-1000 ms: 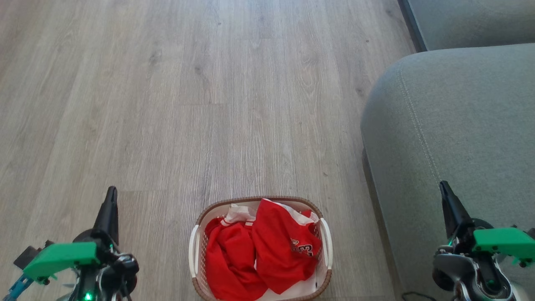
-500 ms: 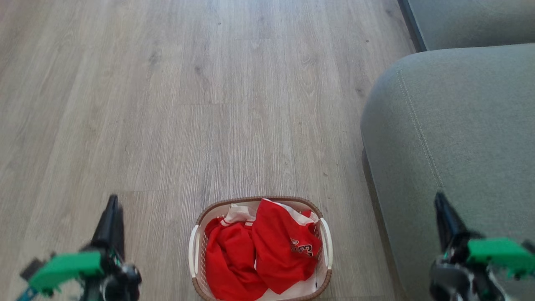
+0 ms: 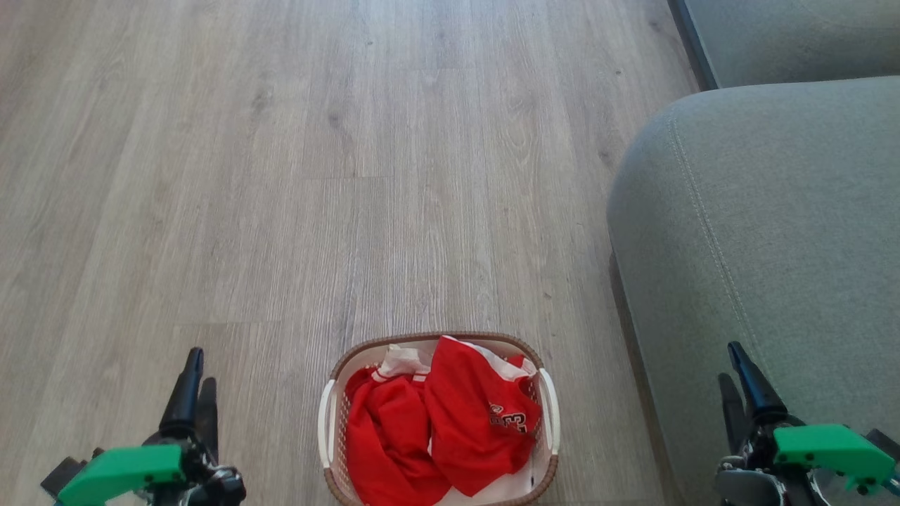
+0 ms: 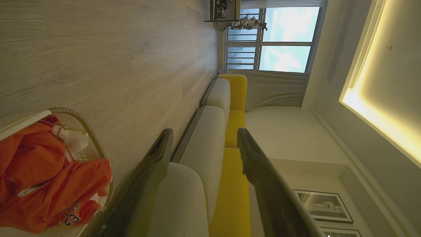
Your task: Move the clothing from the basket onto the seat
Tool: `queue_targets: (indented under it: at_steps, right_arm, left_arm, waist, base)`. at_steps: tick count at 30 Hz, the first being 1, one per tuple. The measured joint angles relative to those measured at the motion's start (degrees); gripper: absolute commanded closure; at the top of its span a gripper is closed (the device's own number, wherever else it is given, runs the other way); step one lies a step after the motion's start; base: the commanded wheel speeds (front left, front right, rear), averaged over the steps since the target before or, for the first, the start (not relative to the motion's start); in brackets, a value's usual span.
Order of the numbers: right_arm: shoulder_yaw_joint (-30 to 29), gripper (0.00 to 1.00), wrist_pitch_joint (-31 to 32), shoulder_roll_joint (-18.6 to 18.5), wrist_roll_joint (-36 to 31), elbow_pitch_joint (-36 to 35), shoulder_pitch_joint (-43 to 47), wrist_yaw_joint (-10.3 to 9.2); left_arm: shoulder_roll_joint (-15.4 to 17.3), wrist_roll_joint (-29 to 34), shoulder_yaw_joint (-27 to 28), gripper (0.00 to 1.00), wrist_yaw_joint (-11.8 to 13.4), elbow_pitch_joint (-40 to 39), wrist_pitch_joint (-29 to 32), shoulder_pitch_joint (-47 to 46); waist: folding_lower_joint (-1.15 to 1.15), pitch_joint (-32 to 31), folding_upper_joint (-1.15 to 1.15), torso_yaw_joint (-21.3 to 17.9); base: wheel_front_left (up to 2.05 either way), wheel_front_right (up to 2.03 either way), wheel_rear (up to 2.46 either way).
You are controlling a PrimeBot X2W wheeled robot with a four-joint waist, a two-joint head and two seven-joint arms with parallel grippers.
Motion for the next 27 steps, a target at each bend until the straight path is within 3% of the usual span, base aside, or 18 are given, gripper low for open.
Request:
queue_targets:
  at_steps: [16,27]
  right_arm:
    - [0.36,0.0,-2.54,0.0,-9.76,-3.47,0.01,0.0]
    - [0.87,0.0,-4.5,0.0,-19.98,-6.25,0.05,0.0]
  left_arm:
    - [0.01,10.93,-1.58,0.0,2.74,-5.41,-2.79,0.04]
    - [0.05,23.45,-4.07,0.0,4.7,-7.71,-4.39,0.19]
  waist:
    - [0.0,-0.17,0.0,0.19]
    - [0.0,-0.25,0.0,0.26]
  base:
    - [0.0,0.0,0.0]
    - [0.0,0.0,0.0]
